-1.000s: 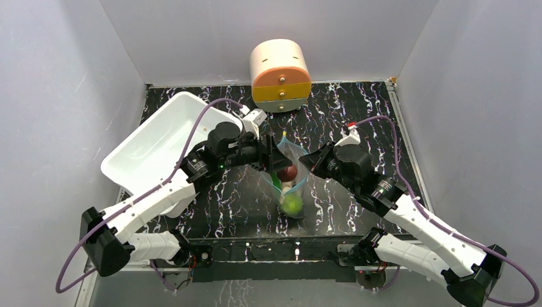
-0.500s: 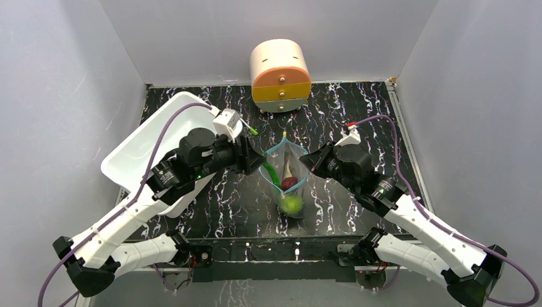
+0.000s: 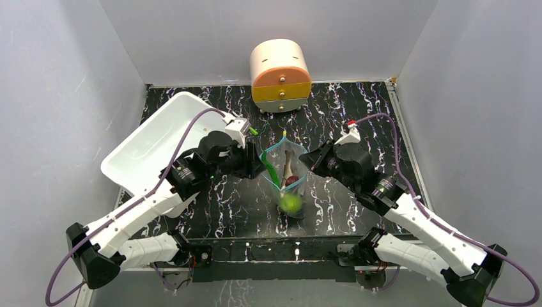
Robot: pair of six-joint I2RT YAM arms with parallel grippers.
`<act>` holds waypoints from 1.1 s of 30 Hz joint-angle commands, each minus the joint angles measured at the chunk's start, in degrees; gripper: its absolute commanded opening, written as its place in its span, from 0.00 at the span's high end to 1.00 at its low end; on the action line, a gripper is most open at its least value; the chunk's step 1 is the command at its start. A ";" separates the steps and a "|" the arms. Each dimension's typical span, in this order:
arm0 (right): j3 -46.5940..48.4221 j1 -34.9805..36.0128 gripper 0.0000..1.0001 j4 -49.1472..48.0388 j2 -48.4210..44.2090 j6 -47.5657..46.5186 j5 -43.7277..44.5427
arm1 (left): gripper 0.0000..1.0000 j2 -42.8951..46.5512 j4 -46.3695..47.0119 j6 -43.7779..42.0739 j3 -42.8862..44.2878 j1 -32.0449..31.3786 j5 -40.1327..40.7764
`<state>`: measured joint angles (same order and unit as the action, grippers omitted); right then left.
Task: Place the food in the zip-top bag and seal the zipper
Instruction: Adjust the zipper food storage bag at the center of the board.
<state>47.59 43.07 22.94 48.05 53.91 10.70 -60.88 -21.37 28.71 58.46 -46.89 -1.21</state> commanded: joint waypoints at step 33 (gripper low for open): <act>8.03 0.06 1.00 2.94 3.80 5.34 2.51 | 1.00 1.96 10.81 1.34 1.16 -0.83 -15.15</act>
<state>54.65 43.11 24.86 53.12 57.36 9.72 -61.71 -8.49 32.38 58.83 -47.42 -17.91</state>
